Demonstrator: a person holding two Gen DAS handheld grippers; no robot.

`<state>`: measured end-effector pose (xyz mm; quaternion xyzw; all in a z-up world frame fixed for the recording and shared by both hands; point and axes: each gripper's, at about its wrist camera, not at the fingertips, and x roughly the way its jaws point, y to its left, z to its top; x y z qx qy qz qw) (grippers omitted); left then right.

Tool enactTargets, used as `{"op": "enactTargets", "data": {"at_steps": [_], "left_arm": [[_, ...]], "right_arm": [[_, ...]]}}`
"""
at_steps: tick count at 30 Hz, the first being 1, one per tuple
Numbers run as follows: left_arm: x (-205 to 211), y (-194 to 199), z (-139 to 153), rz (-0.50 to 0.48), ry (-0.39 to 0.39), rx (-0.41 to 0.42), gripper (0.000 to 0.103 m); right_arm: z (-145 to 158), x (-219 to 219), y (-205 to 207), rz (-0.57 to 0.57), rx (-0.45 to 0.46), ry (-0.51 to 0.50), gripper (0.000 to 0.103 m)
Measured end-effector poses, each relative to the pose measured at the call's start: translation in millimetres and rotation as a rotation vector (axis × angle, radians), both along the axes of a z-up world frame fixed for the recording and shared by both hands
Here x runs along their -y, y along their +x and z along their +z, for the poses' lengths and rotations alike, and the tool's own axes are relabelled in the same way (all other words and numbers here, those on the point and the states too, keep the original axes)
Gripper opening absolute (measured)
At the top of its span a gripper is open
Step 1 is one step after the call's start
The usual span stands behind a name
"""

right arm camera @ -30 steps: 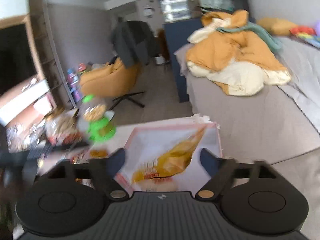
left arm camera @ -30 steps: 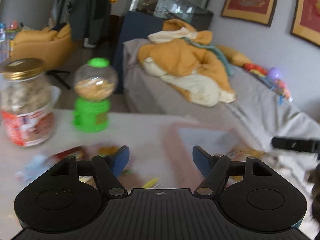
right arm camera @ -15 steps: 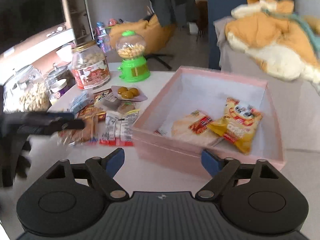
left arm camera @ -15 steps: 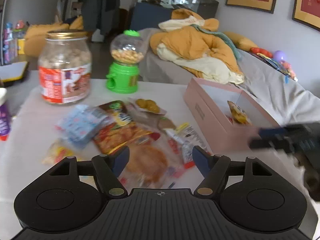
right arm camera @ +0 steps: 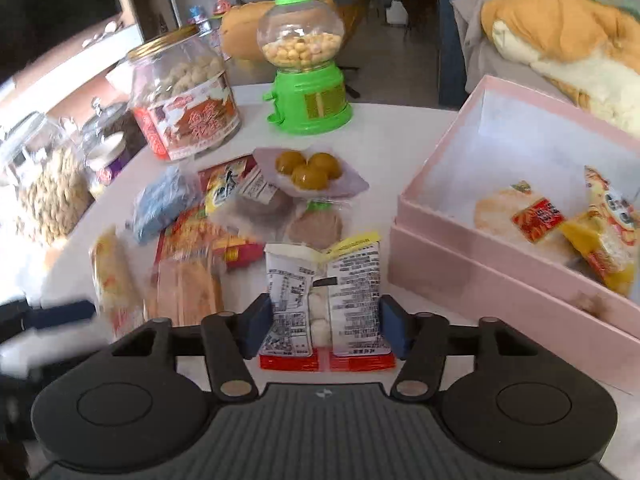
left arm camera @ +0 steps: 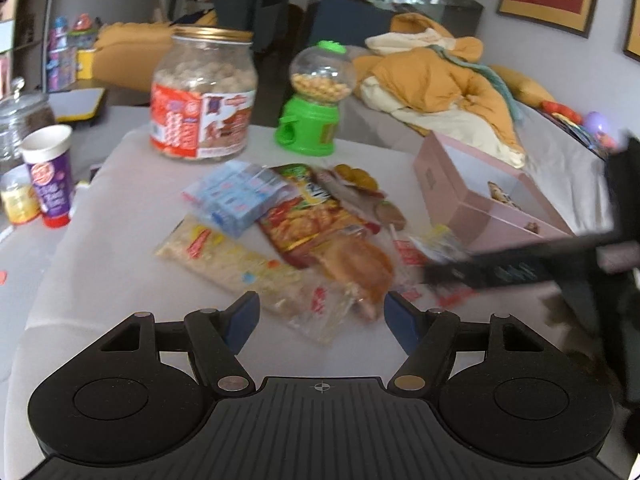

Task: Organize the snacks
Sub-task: 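Grasp the white-and-red snack pack with the right gripper while the left gripper grasps the round biscuit pack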

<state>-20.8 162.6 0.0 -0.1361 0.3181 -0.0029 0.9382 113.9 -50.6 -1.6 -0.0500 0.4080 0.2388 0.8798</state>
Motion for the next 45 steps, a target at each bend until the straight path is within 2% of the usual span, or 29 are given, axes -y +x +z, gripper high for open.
{"op": "enactTargets", "data": {"at_steps": [5,8,10,11,12,15,19,22,24,26,27,29,30,31,35,41,45], "left_arm": [[-8,-7,1,0.099,-0.054,0.036,0.074],[-21,-2,-3,0.192,-0.115,0.004,0.074],[-28,2,-5,0.229,-0.166,-0.015,0.073],[-28,3,-4,0.236,-0.181,-0.014,0.072],[-25,4,0,0.228,-0.176,-0.006,0.070],[-4,11,15,0.162,-0.124,0.013,0.070],[22,34,18,0.112,-0.057,-0.012,0.070],[33,55,10,0.155,0.032,-0.051,0.068],[40,66,3,0.149,0.036,-0.083,0.069],[52,76,-4,0.086,0.045,-0.110,0.070],[58,79,-7,0.061,0.074,-0.115,0.076],[78,81,-10,0.013,0.208,-0.124,0.077],[85,80,-12,0.000,0.252,-0.125,0.077],[88,77,-13,-0.011,0.263,-0.117,0.075],[87,55,-10,-0.053,0.186,-0.082,0.062],[107,8,-11,-0.155,0.166,-0.064,0.061],[114,-10,-17,-0.159,0.170,-0.018,0.062]], "right_arm": [[-1,38,-45,0.011,0.042,-0.054,0.055],[-4,65,-70,-0.035,0.093,-0.100,0.055],[-5,82,-80,-0.074,0.106,-0.094,0.057],[-6,91,-85,-0.093,0.108,-0.079,0.061],[-6,95,-87,-0.107,0.110,-0.072,0.070],[-13,103,-96,-0.123,0.132,-0.059,0.086],[-16,97,-103,-0.133,0.187,-0.101,0.087],[-16,101,-101,-0.139,0.173,-0.083,0.089],[-16,107,-98,-0.154,0.148,-0.056,0.094],[-17,109,-97,-0.162,0.140,-0.038,0.095],[-17,110,-97,-0.161,0.139,-0.034,0.096],[-17,109,-97,-0.157,0.138,-0.034,0.097],[-17,108,-97,-0.153,0.137,-0.036,0.098],[-18,107,-97,-0.150,0.136,-0.040,0.098],[-18,106,-97,-0.146,0.137,-0.051,0.098],[-19,106,-97,-0.143,0.136,-0.050,0.099],[-19,106,-96,-0.135,0.129,-0.046,0.100]]}}
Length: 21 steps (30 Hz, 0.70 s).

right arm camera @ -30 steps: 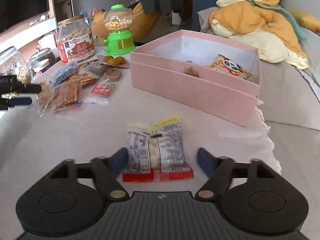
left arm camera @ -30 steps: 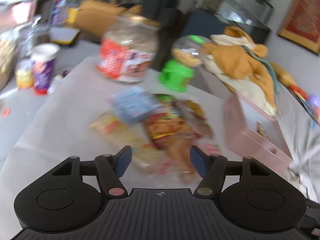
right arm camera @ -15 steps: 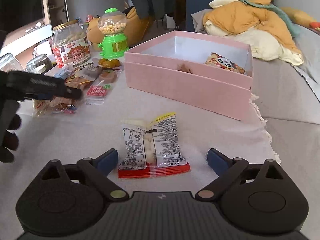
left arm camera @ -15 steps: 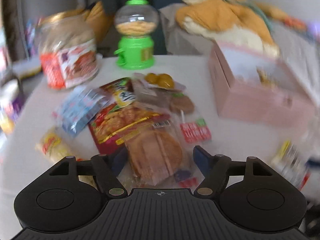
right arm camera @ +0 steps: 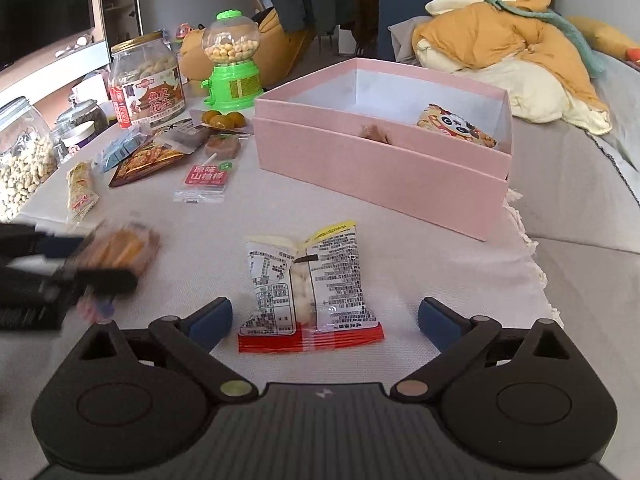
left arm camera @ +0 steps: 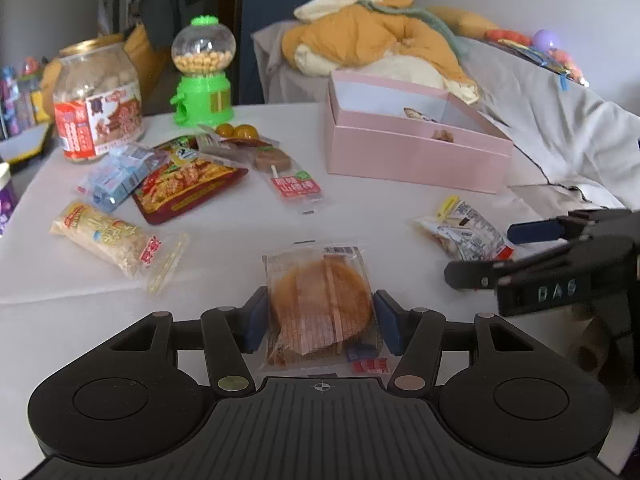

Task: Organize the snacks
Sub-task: 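Grasp the white-and-red snack pack with the right gripper while the left gripper grasps the round biscuit pack, then place the snack pack and biscuit pack into the pink box with both grippers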

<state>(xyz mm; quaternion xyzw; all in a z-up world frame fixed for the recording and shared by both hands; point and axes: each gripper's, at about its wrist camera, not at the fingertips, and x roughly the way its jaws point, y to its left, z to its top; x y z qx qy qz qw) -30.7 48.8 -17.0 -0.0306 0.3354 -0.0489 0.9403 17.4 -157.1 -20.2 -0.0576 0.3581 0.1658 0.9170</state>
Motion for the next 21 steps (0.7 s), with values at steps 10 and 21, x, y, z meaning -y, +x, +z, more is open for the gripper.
{"op": "enactTargets", "data": {"at_steps": [10,21], "left_arm": [[9,-6,-4,0.023,0.034,0.047,0.062],[6,-6,-5,0.018,0.037,0.044,0.062]], "right_arm": [[4,15,3,-0.040,0.001,0.084,0.087],[32,-1,-34,0.095,0.057,0.021,0.053]]}}
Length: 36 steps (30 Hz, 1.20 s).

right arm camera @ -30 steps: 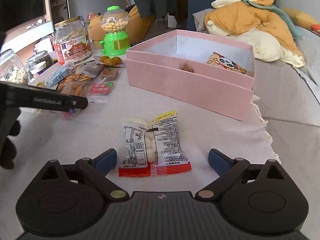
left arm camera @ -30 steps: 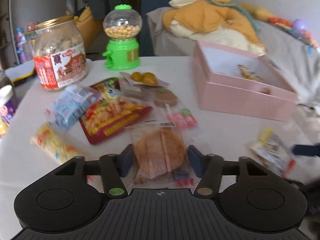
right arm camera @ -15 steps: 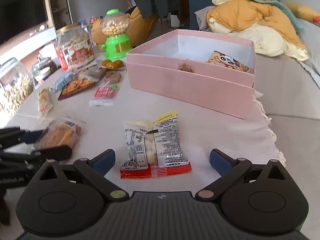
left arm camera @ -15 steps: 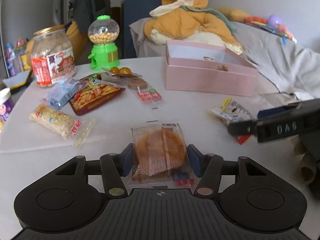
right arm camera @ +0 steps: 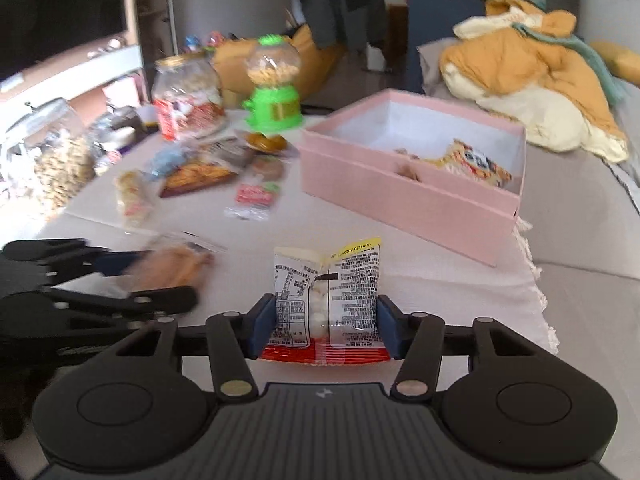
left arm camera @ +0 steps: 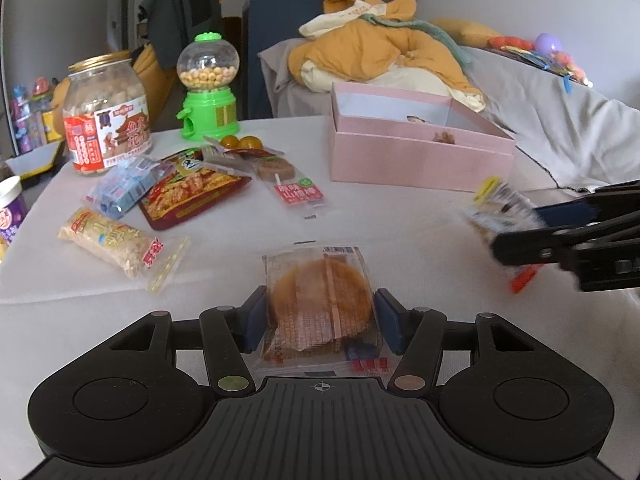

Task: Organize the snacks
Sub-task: 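Place the snack pack and biscuit pack into the pink box with both grippers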

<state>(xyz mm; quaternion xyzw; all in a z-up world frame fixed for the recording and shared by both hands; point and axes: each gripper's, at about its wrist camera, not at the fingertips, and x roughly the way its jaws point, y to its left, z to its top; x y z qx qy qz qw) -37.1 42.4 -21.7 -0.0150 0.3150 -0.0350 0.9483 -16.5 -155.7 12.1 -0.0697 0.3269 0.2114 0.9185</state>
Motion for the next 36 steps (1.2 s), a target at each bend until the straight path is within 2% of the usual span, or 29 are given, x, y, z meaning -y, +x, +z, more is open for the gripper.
{"op": "enactTargets", "data": {"at_steps": [7,10,13,15,17,20,22,24,26,29,31,33,36], "left_arm": [[-3,-4,7,0.012,-0.047,0.001,0.060],[3,-2,28,-0.034,-0.090,0.045,0.060],[15,13,64,-0.088,-0.086,0.125,0.060],[23,36,86,-0.111,-0.084,0.162,0.060],[32,70,103,-0.134,-0.080,0.166,0.060],[44,130,113,-0.131,-0.142,0.158,0.060],[49,167,108,-0.128,-0.218,0.134,0.060],[48,200,92,-0.128,-0.310,0.067,0.061],[46,218,73,-0.054,-0.353,0.036,0.058],[40,213,68,0.006,-0.317,0.122,0.058],[25,200,75,-0.003,-0.368,0.163,0.058],[3,176,85,-0.005,-0.411,0.183,0.058],[-27,132,95,0.027,-0.380,0.179,0.058]], "right_arm": [[7,18,-19,-0.039,0.060,-0.028,0.054],[7,31,-20,-0.061,0.067,-0.029,0.053],[9,42,-19,-0.075,0.073,-0.009,0.054],[10,46,-20,-0.080,0.080,0.003,0.054],[10,47,-21,-0.082,0.091,0.007,0.054],[7,49,-23,-0.081,0.083,0.021,0.054],[4,50,-22,-0.080,0.071,0.028,0.054],[3,51,-22,-0.089,0.069,0.024,0.054],[3,54,-21,-0.097,0.065,0.021,0.054],[2,59,-20,-0.113,0.056,0.012,0.054],[1,62,-18,-0.120,0.052,-0.002,0.054],[3,63,-16,-0.128,0.055,-0.013,0.054],[22,67,-13,-0.120,0.077,0.020,0.054]]}}
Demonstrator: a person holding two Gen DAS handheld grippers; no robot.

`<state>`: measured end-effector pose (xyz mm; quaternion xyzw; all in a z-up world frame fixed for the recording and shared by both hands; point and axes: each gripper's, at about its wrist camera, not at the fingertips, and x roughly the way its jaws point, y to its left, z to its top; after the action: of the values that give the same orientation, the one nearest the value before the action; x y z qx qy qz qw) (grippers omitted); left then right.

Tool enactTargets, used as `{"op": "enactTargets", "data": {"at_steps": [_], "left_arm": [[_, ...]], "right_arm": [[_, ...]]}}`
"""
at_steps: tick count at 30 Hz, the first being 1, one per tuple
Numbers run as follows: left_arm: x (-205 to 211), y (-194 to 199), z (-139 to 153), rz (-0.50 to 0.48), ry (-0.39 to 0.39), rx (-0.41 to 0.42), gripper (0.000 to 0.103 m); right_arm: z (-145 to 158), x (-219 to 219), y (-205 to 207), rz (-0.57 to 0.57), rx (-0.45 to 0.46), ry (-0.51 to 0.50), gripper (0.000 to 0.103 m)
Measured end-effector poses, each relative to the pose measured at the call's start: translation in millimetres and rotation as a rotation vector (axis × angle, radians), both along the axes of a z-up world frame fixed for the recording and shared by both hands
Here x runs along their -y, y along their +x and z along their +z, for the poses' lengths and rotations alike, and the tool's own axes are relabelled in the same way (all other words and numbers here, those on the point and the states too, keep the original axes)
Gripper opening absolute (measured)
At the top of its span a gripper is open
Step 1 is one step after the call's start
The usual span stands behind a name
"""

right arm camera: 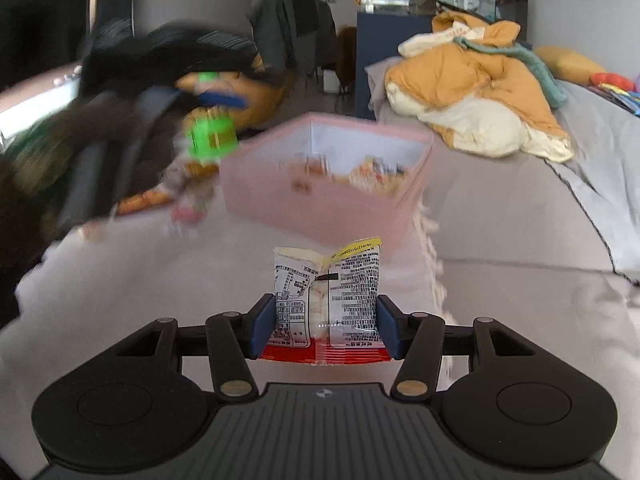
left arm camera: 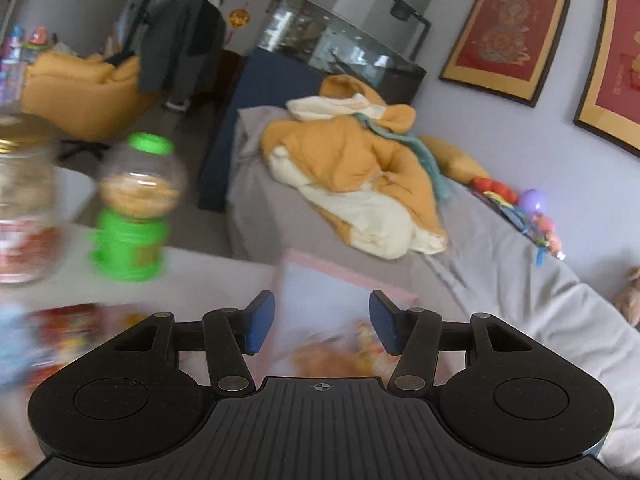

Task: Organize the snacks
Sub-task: 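Place the snack pack and biscuit pack into the pink box with both grippers, then grasp the hawthorn lollipop with the right gripper while the left gripper reaches the orange candy tray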

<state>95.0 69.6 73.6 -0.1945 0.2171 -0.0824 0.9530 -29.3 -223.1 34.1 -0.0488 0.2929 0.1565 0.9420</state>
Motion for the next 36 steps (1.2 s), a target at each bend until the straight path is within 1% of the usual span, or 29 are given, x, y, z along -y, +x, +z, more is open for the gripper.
{"op": "enactTargets", "data": {"at_steps": [2,4,6,8,9,11,13,14,17,19,20,22,24,25,27,28,30,33,34,36], "left_arm": [[-23,-29,1,0.014,0.004,-0.027,0.058],[-47,-54,0,0.028,-0.019,-0.041,0.058],[-72,-78,-6,0.079,-0.032,-0.078,0.058],[-93,-99,-14,0.149,-0.029,-0.128,0.058],[-102,-107,-19,0.181,-0.032,-0.149,0.058],[-117,-120,-28,0.235,-0.051,-0.181,0.058],[-131,-131,-36,0.243,-0.061,-0.166,0.058],[-135,-134,-40,0.254,-0.051,-0.157,0.058],[-142,-137,-52,0.297,-0.008,-0.144,0.058],[-150,-140,-60,0.312,-0.027,-0.137,0.058],[-152,-141,-63,0.315,-0.048,-0.123,0.058],[-158,-144,-68,0.334,-0.078,-0.081,0.058],[-162,-145,-73,0.365,-0.093,-0.041,0.058],[-164,-148,-75,0.379,-0.102,-0.022,0.058],[-166,-151,-79,0.394,-0.120,0.016,0.058],[-167,-151,-81,0.395,-0.121,0.027,0.058],[-168,-149,-84,0.390,-0.111,0.010,0.058],[-169,-143,-89,0.365,-0.111,-0.029,0.058],[-167,-142,-89,0.357,-0.107,-0.036,0.058],[-164,-142,-89,0.343,-0.088,-0.041,0.058]], "right_arm": [[26,2,9,0.022,0.029,0.026,0.054],[60,0,27,0.028,0.070,0.031,0.054],[97,-9,60,-0.008,0.104,0.014,0.054],[118,-21,99,-0.050,0.105,-0.009,0.053],[123,-28,118,-0.065,0.092,-0.008,0.053],[121,-37,159,-0.080,0.019,0.028,0.053],[105,-45,203,-0.117,-0.074,0.082,0.053],[95,-49,220,-0.142,-0.107,0.091,0.053],[63,-58,260,-0.197,-0.199,0.100,0.055],[42,-67,276,-0.182,-0.274,0.072,0.062],[34,-71,280,-0.200,-0.291,0.047,0.064],[28,-79,277,-0.233,-0.286,0.002,0.064],[31,-88,267,-0.212,-0.267,-0.018,0.066],[35,-94,260,-0.204,-0.249,-0.026,0.068],[48,-106,246,-0.178,-0.204,-0.041,0.080],[53,-116,238,-0.161,-0.180,-0.052,0.082],[63,-133,221,-0.118,-0.146,-0.073,0.085],[68,-171,200,-0.024,-0.137,-0.077,0.087],[65,-184,196,0.008,-0.154,-0.076,0.087],[52,-215,192,0.077,-0.222,-0.076,0.087]]}}
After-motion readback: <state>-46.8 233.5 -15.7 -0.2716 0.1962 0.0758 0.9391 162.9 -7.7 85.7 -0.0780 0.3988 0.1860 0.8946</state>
